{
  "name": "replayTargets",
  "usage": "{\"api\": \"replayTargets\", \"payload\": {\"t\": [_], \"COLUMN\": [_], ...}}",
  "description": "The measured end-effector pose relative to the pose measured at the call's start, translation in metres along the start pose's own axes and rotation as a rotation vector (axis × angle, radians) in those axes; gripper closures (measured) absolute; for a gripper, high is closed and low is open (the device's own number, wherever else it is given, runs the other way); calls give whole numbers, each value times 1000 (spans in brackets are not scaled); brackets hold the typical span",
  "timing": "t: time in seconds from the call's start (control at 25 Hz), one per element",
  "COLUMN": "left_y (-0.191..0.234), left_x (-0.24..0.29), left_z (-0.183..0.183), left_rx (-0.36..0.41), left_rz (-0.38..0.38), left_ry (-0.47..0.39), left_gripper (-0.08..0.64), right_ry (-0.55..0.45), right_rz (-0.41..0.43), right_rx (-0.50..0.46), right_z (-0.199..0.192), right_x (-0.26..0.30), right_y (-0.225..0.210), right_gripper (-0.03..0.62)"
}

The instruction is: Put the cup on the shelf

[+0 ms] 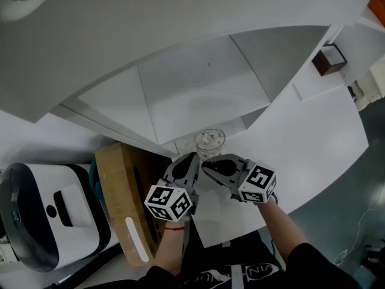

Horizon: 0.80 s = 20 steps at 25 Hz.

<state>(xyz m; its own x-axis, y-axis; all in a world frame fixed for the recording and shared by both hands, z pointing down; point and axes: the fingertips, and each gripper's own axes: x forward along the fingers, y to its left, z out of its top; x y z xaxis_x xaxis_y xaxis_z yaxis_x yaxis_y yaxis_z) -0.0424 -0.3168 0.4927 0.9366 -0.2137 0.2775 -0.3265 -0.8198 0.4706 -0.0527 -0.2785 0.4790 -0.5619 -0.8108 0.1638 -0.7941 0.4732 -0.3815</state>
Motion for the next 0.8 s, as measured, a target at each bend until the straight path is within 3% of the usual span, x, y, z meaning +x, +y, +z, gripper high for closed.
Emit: {"api": "replayTargets", "payload": {"t": [0.32,0.8], "left_y": [7,13], "left_x": [2,6], "left_z": [9,7], "left_rx": [-15,-14], "left_rz": [7,12], "left_ry": [-34,-35], "left_gripper": [554,554], "right_ry": [-36,-42], "right_rz": [37,15], "right_rx": [-50,-74], "right_z": [15,9], "right_x": [6,17], "right_y": [-1,-19], "right_gripper": [581,581]}}
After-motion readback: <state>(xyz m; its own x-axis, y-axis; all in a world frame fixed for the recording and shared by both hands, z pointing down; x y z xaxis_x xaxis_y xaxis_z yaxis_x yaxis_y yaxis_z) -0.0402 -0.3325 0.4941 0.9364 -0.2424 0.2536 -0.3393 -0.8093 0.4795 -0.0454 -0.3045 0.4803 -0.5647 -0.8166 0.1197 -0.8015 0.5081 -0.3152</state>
